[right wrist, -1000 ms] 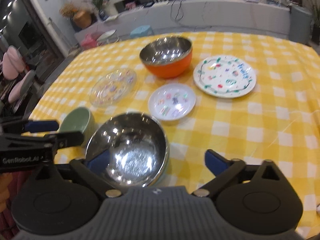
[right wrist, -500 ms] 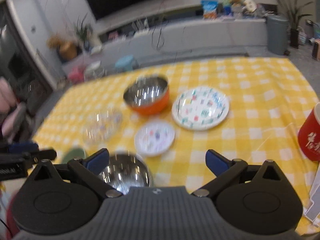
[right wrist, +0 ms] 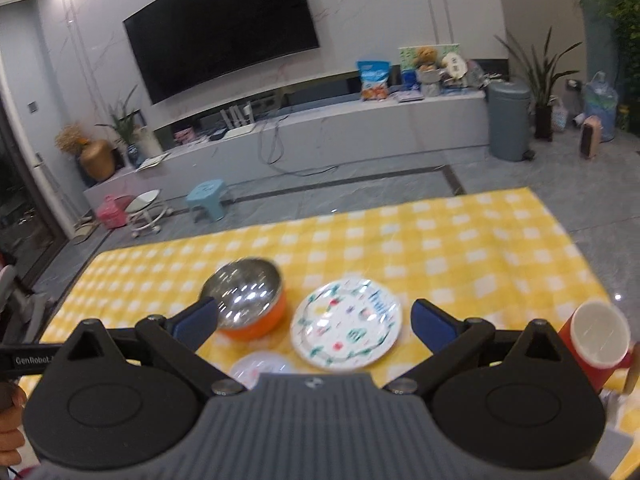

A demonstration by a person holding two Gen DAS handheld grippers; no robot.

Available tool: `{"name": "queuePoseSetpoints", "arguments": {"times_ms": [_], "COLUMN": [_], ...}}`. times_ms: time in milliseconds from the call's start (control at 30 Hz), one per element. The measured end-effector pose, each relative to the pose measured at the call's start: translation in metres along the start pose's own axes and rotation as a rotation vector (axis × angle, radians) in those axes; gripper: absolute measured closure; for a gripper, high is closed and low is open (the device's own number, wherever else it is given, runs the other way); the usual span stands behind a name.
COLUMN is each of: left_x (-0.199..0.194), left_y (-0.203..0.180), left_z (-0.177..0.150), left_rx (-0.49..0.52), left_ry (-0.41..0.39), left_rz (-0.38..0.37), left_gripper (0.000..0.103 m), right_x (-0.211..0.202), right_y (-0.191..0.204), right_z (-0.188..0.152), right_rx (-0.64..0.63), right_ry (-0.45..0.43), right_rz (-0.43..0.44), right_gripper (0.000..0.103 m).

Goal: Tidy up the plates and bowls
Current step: 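Open both grippers and move them to the orange steel bowl, then close both grippers on the orange steel bowl rim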

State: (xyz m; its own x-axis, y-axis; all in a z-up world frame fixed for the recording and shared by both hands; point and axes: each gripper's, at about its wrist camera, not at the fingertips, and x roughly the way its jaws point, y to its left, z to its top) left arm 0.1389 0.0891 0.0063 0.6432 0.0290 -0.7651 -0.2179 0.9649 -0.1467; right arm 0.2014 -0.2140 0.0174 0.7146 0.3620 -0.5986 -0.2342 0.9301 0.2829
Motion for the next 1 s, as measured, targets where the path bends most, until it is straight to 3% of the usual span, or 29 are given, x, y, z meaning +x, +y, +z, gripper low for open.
{"name": "queuePoseSetpoints", "arguments": {"times_ms": [200,300,500,733,1000], "left_x": [0.036,0.052,0.079,0.105,0.131], "left_y": [0.001,0.006,0.020,0.021,0.020], "left_z": [0.017,0.021,0.029,0.035,0.036], "left_rx": [-0.040,-0.075,-0.146,-0.156,-0.150], "left_ry": [0.015,0.006,0.030,0.047,0.093], "left_rz": [0.001,0.022,-0.022,-0.071,-0.073], "left_gripper": [0.021,0.021,0.024,0.027,0.044], "right_x": [0.042,0.072,0.130,0.183,0.220], "right_y": [0.004,0.011,0.024,0.040,0.048], "right_z": [0.025,0.028,0.017,-0.002,-0.010], "right_rx": [-0.015,-0.015,0.025,0.086,0.108], "right_ry": [0.031,0.084,0.200,0.296,0.344], "right_rz": [-0.033,-0.010,0.046,0.112,0.095], "right_gripper": [0.003,0.018,0.025,0.033,0.042]}}
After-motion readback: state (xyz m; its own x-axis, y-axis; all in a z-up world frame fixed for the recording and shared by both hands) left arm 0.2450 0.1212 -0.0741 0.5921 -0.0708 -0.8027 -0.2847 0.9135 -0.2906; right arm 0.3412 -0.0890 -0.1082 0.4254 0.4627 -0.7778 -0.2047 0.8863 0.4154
